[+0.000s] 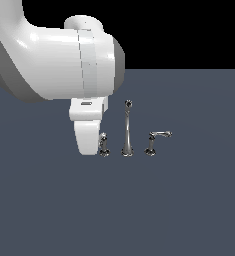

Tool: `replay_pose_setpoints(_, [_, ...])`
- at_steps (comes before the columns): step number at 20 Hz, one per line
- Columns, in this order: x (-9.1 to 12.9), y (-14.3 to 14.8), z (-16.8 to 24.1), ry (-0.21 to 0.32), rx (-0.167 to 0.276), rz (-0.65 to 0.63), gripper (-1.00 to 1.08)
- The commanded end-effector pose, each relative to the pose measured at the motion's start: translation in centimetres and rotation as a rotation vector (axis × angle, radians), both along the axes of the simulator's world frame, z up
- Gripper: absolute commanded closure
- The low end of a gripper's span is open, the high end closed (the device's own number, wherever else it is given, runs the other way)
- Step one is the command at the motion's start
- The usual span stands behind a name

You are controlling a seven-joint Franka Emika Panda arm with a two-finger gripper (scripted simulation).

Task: Turn on the faucet by rotating a designated handle.

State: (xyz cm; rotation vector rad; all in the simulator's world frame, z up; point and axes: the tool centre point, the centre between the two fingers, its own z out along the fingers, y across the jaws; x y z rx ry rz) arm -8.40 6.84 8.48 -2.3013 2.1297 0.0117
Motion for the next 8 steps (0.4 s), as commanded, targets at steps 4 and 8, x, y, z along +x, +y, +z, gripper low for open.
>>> replay_pose_setpoints(4, [1.2,-4.9,0.0,-0.001,-0.007,-0.048,1.08])
replay_pose_setpoints(8, [1.7,-6.8,0.0,-0.001,-0.01,-0.059,1.08])
